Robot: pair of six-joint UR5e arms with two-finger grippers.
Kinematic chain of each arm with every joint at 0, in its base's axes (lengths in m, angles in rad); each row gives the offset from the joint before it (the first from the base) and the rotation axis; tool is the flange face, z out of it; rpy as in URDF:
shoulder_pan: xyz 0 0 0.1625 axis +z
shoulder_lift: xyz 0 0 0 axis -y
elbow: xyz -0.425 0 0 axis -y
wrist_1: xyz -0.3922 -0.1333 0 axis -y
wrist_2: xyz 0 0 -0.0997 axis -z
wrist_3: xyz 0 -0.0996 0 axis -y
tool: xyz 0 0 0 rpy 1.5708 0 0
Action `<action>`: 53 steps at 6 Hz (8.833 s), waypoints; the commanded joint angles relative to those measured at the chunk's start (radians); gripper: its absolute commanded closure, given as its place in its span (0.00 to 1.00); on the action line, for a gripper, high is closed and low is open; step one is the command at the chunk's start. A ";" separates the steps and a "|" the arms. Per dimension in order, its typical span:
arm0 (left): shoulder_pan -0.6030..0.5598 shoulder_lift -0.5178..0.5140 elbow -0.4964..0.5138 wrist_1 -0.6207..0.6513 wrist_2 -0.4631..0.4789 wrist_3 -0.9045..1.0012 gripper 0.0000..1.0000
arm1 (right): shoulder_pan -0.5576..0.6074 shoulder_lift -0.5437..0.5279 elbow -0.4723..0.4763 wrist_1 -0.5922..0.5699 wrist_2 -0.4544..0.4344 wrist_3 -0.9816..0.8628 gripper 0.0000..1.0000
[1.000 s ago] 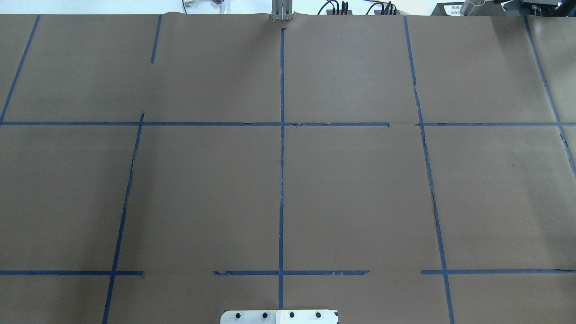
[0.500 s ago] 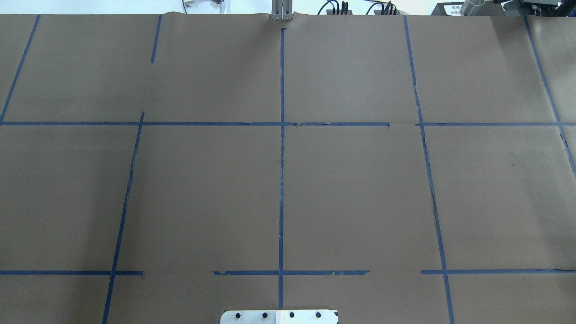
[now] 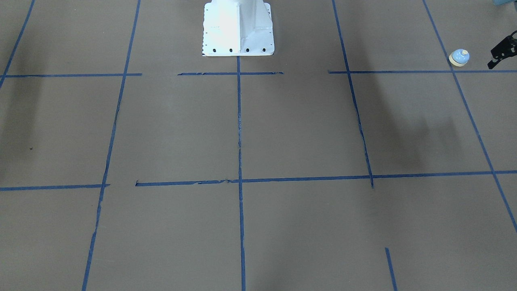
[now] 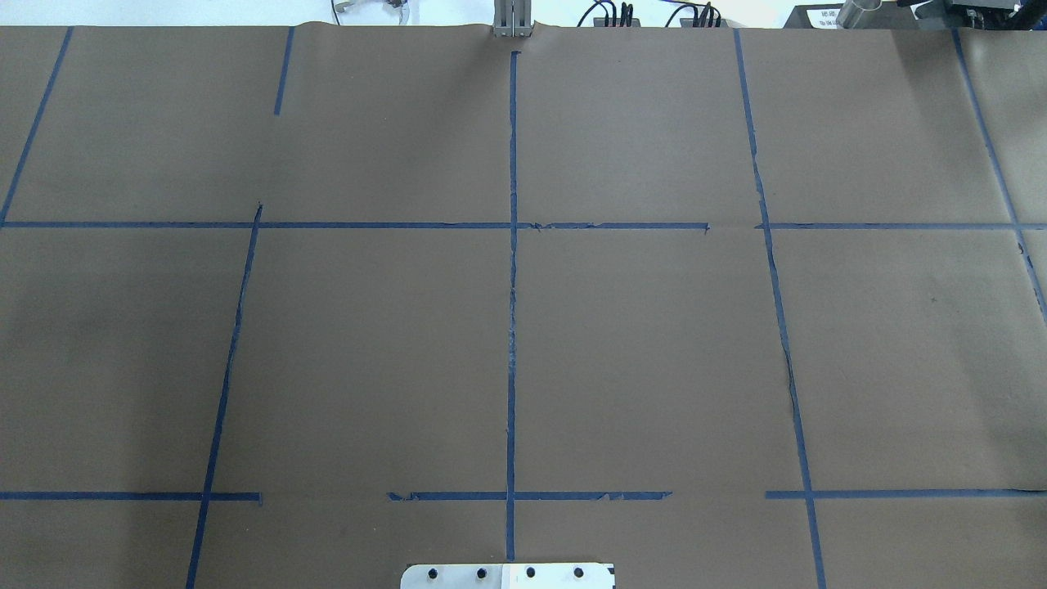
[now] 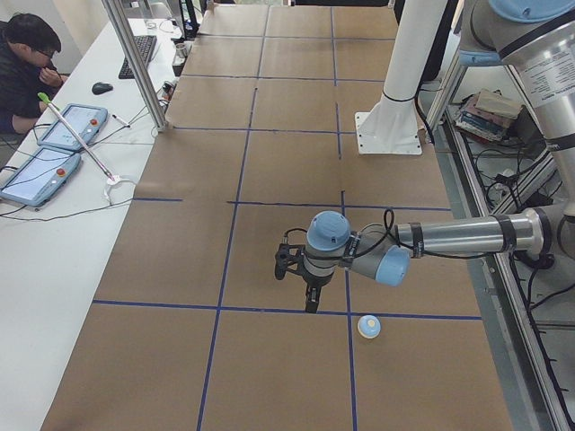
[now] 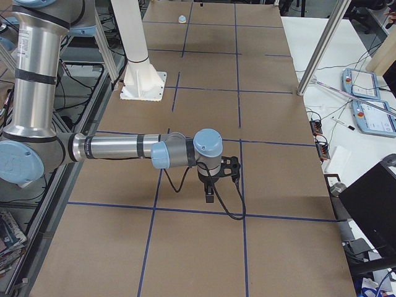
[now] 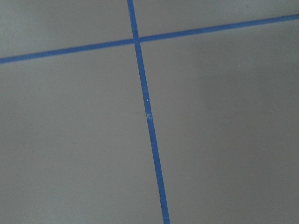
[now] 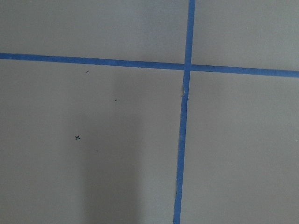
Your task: Place and press bell with both arms
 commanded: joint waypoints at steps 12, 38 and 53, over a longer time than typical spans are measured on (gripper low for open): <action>0.468 0.053 0.271 -0.175 0.009 -0.043 0.00 | 0.001 -0.044 0.003 0.035 -0.002 -0.014 0.00; 0.679 -1.557 0.800 0.307 0.321 -0.927 0.00 | 0.000 -0.052 0.010 0.031 0.003 0.003 0.00; -0.267 -0.402 0.167 0.572 -0.058 0.455 0.00 | -0.751 0.797 -0.081 -0.073 -0.258 0.980 0.00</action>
